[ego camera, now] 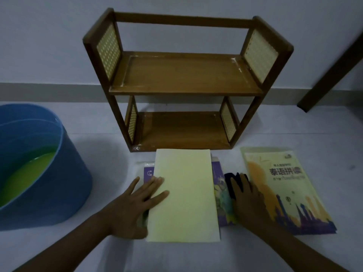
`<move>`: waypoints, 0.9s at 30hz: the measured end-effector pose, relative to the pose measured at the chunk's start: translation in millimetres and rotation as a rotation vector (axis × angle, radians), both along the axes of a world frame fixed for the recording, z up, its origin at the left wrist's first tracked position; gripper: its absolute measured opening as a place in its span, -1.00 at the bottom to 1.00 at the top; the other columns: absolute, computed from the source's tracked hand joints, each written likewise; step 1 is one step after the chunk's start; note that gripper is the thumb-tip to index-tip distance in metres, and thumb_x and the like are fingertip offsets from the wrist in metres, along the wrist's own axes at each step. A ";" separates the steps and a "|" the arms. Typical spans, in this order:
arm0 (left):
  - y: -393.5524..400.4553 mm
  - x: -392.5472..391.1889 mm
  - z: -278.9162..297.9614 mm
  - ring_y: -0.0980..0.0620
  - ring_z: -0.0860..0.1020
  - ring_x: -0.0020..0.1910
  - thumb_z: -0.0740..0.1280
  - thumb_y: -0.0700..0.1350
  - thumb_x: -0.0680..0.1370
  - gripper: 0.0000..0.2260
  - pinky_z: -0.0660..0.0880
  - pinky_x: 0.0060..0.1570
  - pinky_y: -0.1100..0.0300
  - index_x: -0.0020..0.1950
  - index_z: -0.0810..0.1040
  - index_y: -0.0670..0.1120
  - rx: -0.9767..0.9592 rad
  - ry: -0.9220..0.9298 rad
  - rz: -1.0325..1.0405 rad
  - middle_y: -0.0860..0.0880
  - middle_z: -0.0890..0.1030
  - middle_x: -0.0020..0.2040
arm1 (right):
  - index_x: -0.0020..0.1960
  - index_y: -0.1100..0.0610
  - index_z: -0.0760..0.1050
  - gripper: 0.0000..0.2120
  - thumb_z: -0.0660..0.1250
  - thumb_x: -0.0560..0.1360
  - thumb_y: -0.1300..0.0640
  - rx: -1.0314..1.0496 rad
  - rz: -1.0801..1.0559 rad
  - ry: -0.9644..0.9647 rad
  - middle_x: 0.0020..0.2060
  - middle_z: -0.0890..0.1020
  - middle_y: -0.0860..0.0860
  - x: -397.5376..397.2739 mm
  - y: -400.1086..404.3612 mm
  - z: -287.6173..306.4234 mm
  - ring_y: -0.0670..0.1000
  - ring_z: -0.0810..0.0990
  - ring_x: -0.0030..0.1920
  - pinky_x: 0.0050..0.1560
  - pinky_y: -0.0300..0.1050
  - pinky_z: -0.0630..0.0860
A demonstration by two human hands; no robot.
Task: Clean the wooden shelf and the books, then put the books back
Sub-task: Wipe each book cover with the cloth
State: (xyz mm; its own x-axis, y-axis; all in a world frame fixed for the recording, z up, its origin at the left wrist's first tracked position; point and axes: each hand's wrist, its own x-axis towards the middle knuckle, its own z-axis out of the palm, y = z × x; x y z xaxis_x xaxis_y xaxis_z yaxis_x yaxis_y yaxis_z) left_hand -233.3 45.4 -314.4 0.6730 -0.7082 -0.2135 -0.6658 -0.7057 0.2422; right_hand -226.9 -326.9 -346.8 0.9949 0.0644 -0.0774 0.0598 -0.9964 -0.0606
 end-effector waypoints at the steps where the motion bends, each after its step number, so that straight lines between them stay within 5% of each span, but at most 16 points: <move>1: -0.8 1.8 1.9 0.02 -0.41 0.49 0.22 0.37 0.42 -0.09 -0.44 0.40 -0.04 0.54 -0.27 0.11 0.010 -0.006 -0.028 0.02 -0.37 0.54 | 0.42 0.16 0.31 -0.17 0.54 0.20 0.21 -0.010 0.041 -0.055 0.36 0.39 0.32 -8.5 6.1 4.5 0.44 0.38 0.29 0.06 0.38 0.48; 4: 0.9 3.8 3.2 0.05 -0.39 0.50 0.13 0.43 0.45 -0.14 -0.42 0.43 -0.05 0.53 -0.27 0.14 0.015 0.009 -0.039 0.05 -0.34 0.54 | 0.50 0.00 0.18 -0.05 0.47 0.18 0.28 0.024 0.319 -0.197 0.44 0.33 0.20 -38.4 13.1 14.6 0.25 0.09 0.50 0.29 0.28 0.31; 6: 2.5 1.7 2.5 0.08 -0.40 0.49 0.11 0.44 0.45 -0.16 -0.42 0.45 -0.04 0.52 -0.30 0.16 0.013 0.047 -0.019 0.09 -0.36 0.53 | 0.48 -0.10 0.19 -0.15 0.37 0.22 0.12 0.027 0.549 -0.193 0.41 0.40 0.07 -57.8 11.5 12.0 0.06 -0.09 0.56 0.42 0.10 0.07; 10: 1.6 -0.6 1.1 0.09 -0.41 0.48 0.14 0.40 0.45 -0.15 -0.43 0.43 0.04 0.52 -0.31 0.15 -0.007 0.073 -0.005 0.09 -0.38 0.53 | 0.41 -0.05 0.32 -0.28 0.37 0.29 -0.18 -0.062 0.679 0.014 0.46 0.28 0.07 -65.9 14.9 3.1 0.11 0.10 0.51 0.44 0.16 -0.05; 14: 8.5 -1.4 4.4 0.13 -0.42 0.47 0.14 0.36 0.48 -0.18 -0.42 0.43 0.06 0.51 -0.32 0.16 0.005 0.091 0.007 0.12 -0.39 0.52 | 0.39 -0.06 0.34 -0.57 0.19 0.56 -0.17 0.089 0.820 0.012 0.43 0.35 0.06 -55.3 22.3 11.7 0.08 0.20 0.50 0.45 0.19 0.08; 17: 16.2 -8.9 1.9 0.15 -0.30 0.51 0.16 0.31 0.52 -0.24 -0.31 0.47 0.07 0.53 -0.25 0.17 -0.072 0.042 0.036 0.13 -0.30 0.55 | 0.28 -0.30 0.38 -0.75 0.14 0.61 -0.13 0.416 0.643 -0.082 0.40 0.41 -0.04 -48.4 33.7 41.0 -0.24 0.25 0.44 0.46 -0.10 0.19; 19: 15.4 -11.3 4.2 0.13 -0.09 0.55 0.21 0.28 0.53 -0.29 -0.15 0.50 0.10 0.56 -0.07 0.14 -0.220 -0.036 0.117 0.11 -0.10 0.58 | 0.28 -0.18 0.43 -0.75 0.12 0.63 -0.04 0.653 0.585 -0.170 0.38 0.42 -0.13 -37.5 46.3 67.3 -0.16 0.29 0.45 0.44 -0.12 0.25; 22: -2.3 -2.6 29.1 0.10 0.28 0.47 0.31 0.19 0.52 -0.49 0.17 0.46 0.20 0.45 0.32 0.16 -0.693 -0.029 0.390 0.15 0.32 0.48 | 0.30 -0.23 0.39 -0.72 0.10 0.61 -0.08 0.855 0.430 -0.223 0.29 0.44 -0.40 -15.1 59.1 133.1 -0.24 0.41 0.34 0.31 -0.36 0.35; 24: -20.1 9.9 61.8 0.27 0.51 0.22 0.29 0.08 0.52 -0.69 0.42 0.20 0.41 0.27 0.48 0.24 -0.924 -0.079 0.565 0.33 0.53 0.24 | 0.24 -0.20 0.42 -0.76 0.13 0.61 -0.03 0.937 0.336 -0.310 0.17 0.49 -0.48 -1.7 64.1 181.5 -0.34 0.48 0.21 0.13 -0.51 0.40; 27: -35.5 29.0 105.8 0.38 0.59 -0.13 0.32 -0.05 0.55 -0.90 0.47 -0.20 0.55 0.00 0.51 0.17 -0.973 -0.212 0.619 0.44 0.59 -0.09 | 0.23 -0.11 0.41 -0.75 0.19 0.58 0.12 1.263 0.182 -0.416 0.17 0.56 -0.32 11.1 65.4 223.7 -0.28 0.55 0.15 -0.05 -0.46 0.51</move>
